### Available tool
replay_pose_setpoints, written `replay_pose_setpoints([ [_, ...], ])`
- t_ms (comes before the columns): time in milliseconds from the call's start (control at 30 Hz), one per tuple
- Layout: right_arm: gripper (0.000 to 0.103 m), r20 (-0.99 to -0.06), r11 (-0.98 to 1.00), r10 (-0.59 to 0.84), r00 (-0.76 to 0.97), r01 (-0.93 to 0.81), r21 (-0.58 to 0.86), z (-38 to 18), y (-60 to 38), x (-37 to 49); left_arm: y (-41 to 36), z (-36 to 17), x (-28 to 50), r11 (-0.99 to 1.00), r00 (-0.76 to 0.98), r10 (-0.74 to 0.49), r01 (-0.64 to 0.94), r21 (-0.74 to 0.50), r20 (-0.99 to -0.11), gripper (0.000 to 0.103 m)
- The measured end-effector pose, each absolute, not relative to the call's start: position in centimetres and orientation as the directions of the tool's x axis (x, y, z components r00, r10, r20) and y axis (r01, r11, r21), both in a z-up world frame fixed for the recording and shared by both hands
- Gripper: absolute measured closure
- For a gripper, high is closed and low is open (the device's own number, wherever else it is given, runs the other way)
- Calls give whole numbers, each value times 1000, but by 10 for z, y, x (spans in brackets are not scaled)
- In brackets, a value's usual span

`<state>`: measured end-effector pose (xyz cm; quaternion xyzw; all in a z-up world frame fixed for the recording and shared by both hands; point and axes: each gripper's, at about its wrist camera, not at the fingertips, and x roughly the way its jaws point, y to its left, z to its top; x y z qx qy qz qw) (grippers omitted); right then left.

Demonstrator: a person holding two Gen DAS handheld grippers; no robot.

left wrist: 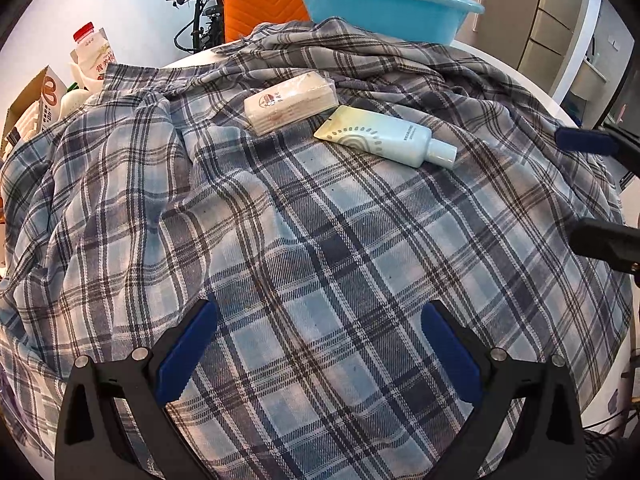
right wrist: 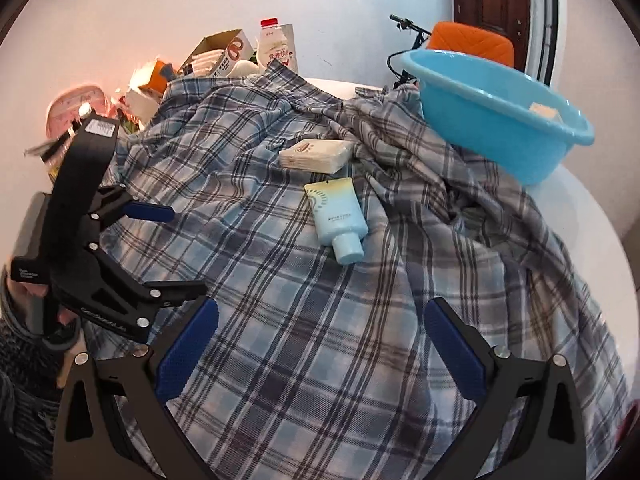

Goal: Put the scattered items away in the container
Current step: 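Grasp the pale sunscreen tube with the right gripper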

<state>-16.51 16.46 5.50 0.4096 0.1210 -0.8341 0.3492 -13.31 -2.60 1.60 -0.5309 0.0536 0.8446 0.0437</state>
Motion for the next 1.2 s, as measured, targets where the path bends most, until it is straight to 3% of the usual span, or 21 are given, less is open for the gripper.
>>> replay_pose_setpoints([
  [167,1,-780,-697,-480,-403,715,59,56,154,-169,-27,18,-133,-990,-434,8,-130,54,-901,0],
  [367,1,-815,-695,-484,-319,705,137,47,148,-189,-27,21,-129,-990,-441,16,-130,47,-897,0],
  [567,10,-822,-683,-467,-326,723,102,45,136,-199,-21,17,-128,-988,-432,15,-146,54,-902,0],
  [700,33,-820,-655,-446,-359,755,27,41,125,-200,-20,13,-132,-988,-423,18,-147,49,-906,0],
  [800,45,-825,-628,-445,-348,778,10,34,116,-204,-20,10,-134,-988,-415,20,-148,45,-910,0],
  [1200,46,-844,-623,-411,-345,782,-16,19,91,-240,-25,4,-145,-987,-405,16,-155,52,-914,0],
])
